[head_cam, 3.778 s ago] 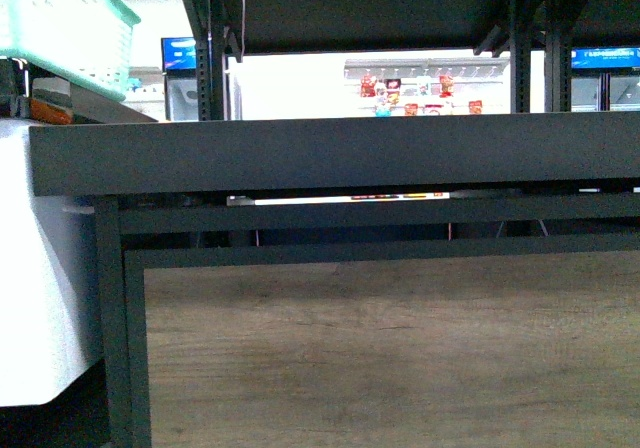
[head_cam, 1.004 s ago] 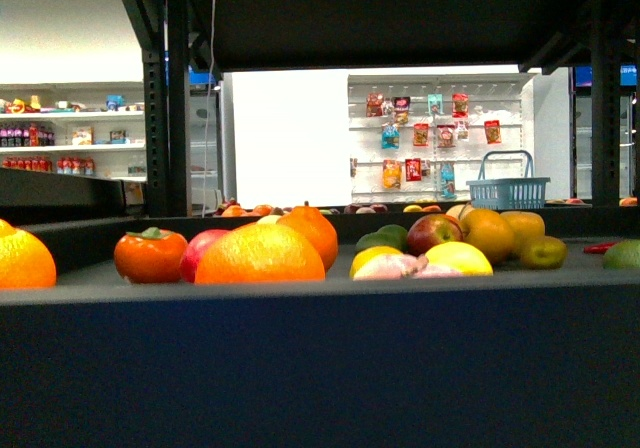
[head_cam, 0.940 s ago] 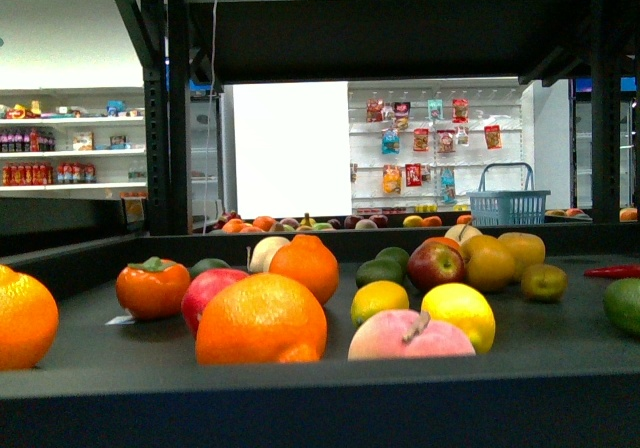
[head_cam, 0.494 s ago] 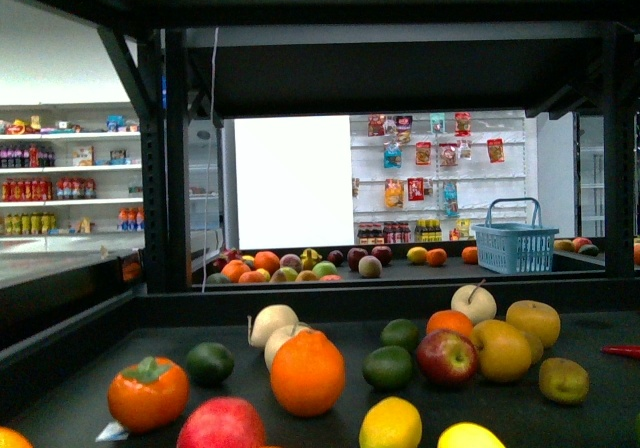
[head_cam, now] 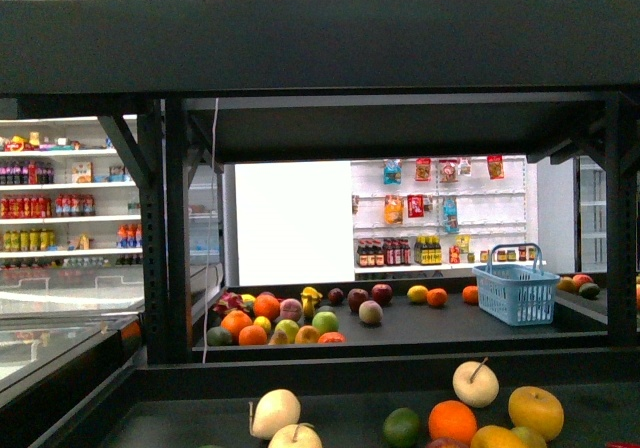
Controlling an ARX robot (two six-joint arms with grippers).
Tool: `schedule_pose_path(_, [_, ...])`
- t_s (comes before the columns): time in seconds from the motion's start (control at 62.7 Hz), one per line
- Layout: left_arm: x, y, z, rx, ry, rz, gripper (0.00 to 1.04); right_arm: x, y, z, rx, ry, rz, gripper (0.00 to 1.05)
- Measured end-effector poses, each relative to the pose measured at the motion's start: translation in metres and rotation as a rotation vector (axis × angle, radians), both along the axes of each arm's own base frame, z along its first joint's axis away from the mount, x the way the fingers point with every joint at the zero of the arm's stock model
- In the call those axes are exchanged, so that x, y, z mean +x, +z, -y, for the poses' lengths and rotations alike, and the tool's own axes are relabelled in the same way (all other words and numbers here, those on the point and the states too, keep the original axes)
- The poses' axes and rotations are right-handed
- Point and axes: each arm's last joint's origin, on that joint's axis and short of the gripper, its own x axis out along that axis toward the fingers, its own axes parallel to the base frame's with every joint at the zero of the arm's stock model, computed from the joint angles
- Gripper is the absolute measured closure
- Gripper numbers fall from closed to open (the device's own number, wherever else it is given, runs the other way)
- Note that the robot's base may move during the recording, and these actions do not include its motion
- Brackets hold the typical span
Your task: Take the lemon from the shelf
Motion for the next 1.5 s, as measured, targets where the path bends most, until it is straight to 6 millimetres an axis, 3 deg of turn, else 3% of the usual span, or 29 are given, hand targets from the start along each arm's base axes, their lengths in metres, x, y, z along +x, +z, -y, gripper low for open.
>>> schedule_pose_path(0.733, [0.000, 0.000, 0.000, 0.000, 0.000, 0.000, 0.08, 0.000, 0.000, 0.000, 0.000, 0.000, 0.000, 0.02])
schedule_pose_path(0.781, [0.000, -0.001, 0.000, -0.050, -0.055, -0.062, 0.08, 0.000, 0.000, 0.000, 0.000, 0.000, 0.000, 0.02])
schedule_pose_path(0.861, [0.006, 0.002, -0.001, -0.279, -0.137, -0.273, 0.08, 0.000, 0.000, 0.000, 0.000, 0.000, 0.000, 0.02])
schedule_pose_path(0.94, [0.021, 0.024, -0.006, -0.420, -0.158, -0.303, 0.08, 0.000, 0.000, 0.000, 0.000, 0.000, 0.000, 0.02])
schedule_pose_path(1.052, [0.050, 0.071, -0.020, -0.531, -0.178, -0.248, 0.08, 0.000, 0.000, 0.000, 0.000, 0.000, 0.000, 0.02])
schedule_pose_path(1.148, [0.083, 0.102, -0.052, -0.687, -0.145, -0.227, 0.08, 0.000, 0.000, 0.000, 0.000, 0.000, 0.000, 0.02])
schedule_pose_path(1.323, [0.125, 0.113, -0.113, -1.003, -0.047, -0.241, 0.08, 0.000, 0.000, 0.000, 0.000, 0.000, 0.000, 0.02])
schedule_pose_path(1.498, [0.150, 0.115, -0.154, -1.137, -0.011, -0.259, 0.08, 0.000, 0.000, 0.000, 0.000, 0.000, 0.000, 0.02])
